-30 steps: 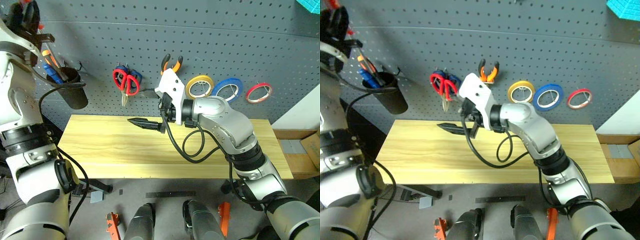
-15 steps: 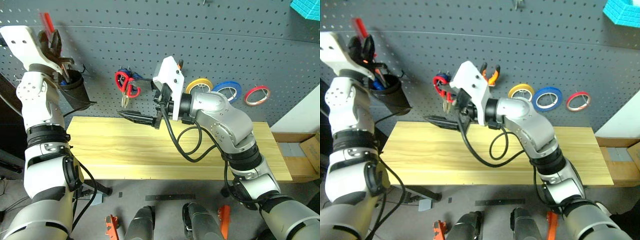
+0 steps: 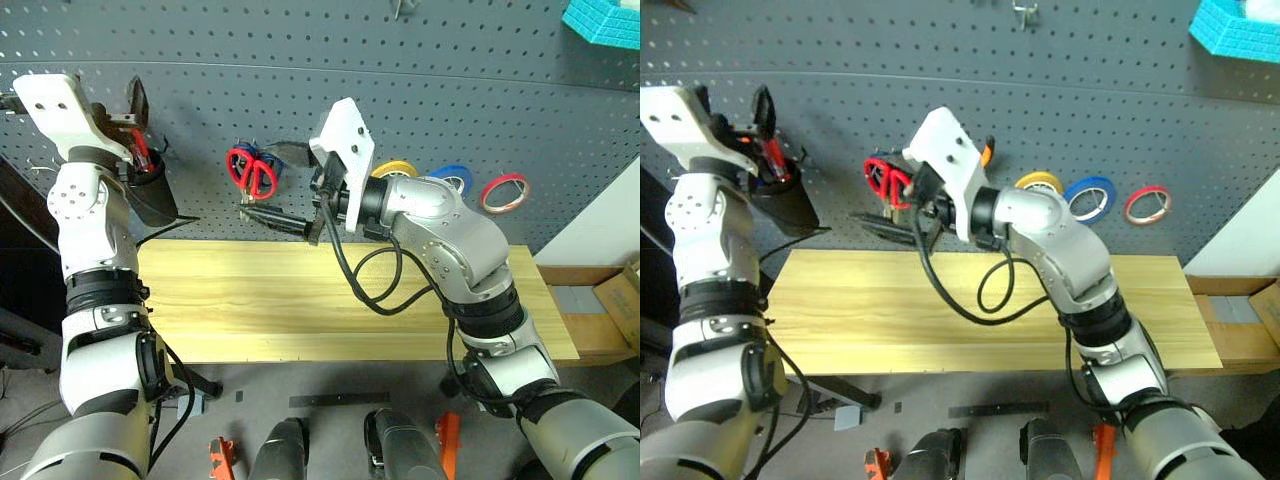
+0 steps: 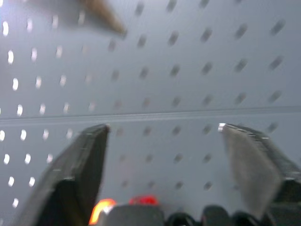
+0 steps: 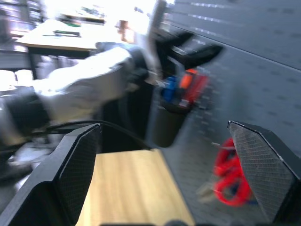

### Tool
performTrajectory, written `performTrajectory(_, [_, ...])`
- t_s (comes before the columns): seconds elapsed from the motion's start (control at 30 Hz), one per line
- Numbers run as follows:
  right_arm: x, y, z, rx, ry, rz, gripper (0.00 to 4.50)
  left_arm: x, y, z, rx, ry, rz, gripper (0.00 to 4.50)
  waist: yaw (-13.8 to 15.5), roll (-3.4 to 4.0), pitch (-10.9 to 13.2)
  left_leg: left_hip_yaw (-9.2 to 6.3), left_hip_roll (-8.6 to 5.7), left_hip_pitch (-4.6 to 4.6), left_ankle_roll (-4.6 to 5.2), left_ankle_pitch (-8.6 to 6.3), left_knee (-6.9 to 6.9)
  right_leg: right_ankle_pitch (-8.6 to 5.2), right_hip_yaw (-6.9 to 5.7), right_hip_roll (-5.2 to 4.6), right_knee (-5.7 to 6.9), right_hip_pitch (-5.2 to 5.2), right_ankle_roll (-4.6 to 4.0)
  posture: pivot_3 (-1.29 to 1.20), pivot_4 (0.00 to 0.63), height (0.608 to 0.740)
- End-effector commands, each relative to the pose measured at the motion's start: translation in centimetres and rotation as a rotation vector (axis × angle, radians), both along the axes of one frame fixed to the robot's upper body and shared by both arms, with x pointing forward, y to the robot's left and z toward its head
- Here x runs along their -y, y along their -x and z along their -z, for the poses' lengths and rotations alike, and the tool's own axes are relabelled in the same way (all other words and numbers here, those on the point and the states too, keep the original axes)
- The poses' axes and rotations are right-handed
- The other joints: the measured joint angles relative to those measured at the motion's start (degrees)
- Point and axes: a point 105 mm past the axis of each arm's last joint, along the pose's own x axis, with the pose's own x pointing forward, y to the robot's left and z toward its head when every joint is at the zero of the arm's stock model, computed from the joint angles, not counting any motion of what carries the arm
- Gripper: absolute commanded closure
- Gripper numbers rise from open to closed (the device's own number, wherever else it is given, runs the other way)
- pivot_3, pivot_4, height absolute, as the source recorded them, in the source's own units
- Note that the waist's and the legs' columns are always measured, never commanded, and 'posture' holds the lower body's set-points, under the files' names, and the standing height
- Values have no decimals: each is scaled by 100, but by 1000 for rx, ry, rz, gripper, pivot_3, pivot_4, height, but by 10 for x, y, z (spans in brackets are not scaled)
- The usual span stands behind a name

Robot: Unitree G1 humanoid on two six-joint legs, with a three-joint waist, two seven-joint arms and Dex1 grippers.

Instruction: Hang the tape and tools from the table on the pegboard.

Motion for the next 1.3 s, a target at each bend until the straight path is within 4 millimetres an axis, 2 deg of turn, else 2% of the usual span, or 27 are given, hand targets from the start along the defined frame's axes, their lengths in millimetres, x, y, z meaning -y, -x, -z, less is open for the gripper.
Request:
performTrajectory(0.03, [5, 0, -17, 48, -49, 30, 0, 4, 16, -24, 100, -14, -7, 55, -6, -2, -12, 0, 0, 3, 3, -2, 0, 0, 1, 0, 5, 0, 0, -34, 86, 740])
performTrajectory(0.17, [7, 3, -16, 61, -43, 27, 0, 14, 25, -34, 130, -22, 5, 55, -22, -1, -37, 0, 0, 9, 6, -2, 6, 0, 2, 1, 21, 1, 0, -43, 74, 740])
performTrajectory(0.27, [16, 8, -14, 66, -51, 17, 0, 38, 34, -42, 137, -60, 88, 55, -20, -3, -71, -2, -1, 8, 5, -1, 10, 0, 0, 1, 24, 1, 0, -34, 63, 740])
performTrajectory(0.37, [30, 13, -6, 33, -59, 23, 0, 64, 35, -25, 43, -62, 199, 55, -19, 3, -167, -2, -3, 6, 5, -1, 9, 0, 1, 1, 15, 4, 0, -24, 48, 740])
performTrajectory(0.47, [45, 13, 14, -22, -38, 68, 0, 80, 35, 1, -73, -63, 237, 55, -21, 31, -299, 0, -6, 10, 8, -3, 7, -1, 4, 2, 9, 11, 0, -10, 38, 740])
performTrajectory(0.53, [58, 13, 43, -78, 7, 130, 0, 91, 37, 31, -175, -34, 256, 55, -13, 48, -355, 6, -5, 35, 10, -4, 5, -2, 5, 6, 10, 33, 1, -9, 31, 740])
performTrajectory(0.67, [81, 8, 96, -181, 60, 276, 0, 106, 47, 78, -289, 10, 284, 55, 1, 96, -404, 10, 9, 181, 17, -11, -28, -30, 1, 44, -75, 211, 23, -3, 21, 740])
performTrajectory(0.8, [111, -10, 151, -236, 92, 511, 0, 107, 53, 139, -413, 60, 283, 55, 2, 133, -457, 25, 20, 237, 17, -12, -23, -49, 7, 46, -68, 257, -12, -3, 15, 740])
performTrajectory(0.83, [121, -16, 167, -242, 91, 592, 0, 102, 55, 161, -473, 81, 266, 55, 5, 134, -463, 30, 20, 269, 17, -12, -30, -51, 7, 46, -75, 293, -15, -3, 13, 740])
performTrajectory(0.93, [144, -25, 196, -219, 47, 754, 0, 94, 62, 207, -582, 37, 225, 55, 9, 147, -523, 32, 22, 301, 16, -16, -36, -55, 7, 46, -82, 321, -19, -4, 10, 740])
performTrajectory(1.1, [189, -31, 246, -277, 46, 939, 0, 72, 72, 257, -687, 85, 127, 55, 20, 151, -552, 33, 28, 297, 19, -17, -28, -54, 11, 44, -81, 321, -18, -31, 0, 740])
performTrajectory(1.2, [205, -32, 261, -349, -5, 1012, 0, 67, 76, 268, -701, 79, 102, 55, 26, 151, -571, 32, 36, 298, 23, -19, -30, -55, 11, 42, -81, 322, -17, -41, 0, 740])
performTrajectory(1.3, [219, -29, 274, -380, -3, 1055, 0, 62, 76, 271, -698, 44, 88, 55, 23, 152, -573, 32, 40, 298, 23, -19, -31, -55, 10, 44, -80, 322, -18, -38, 0, 740])
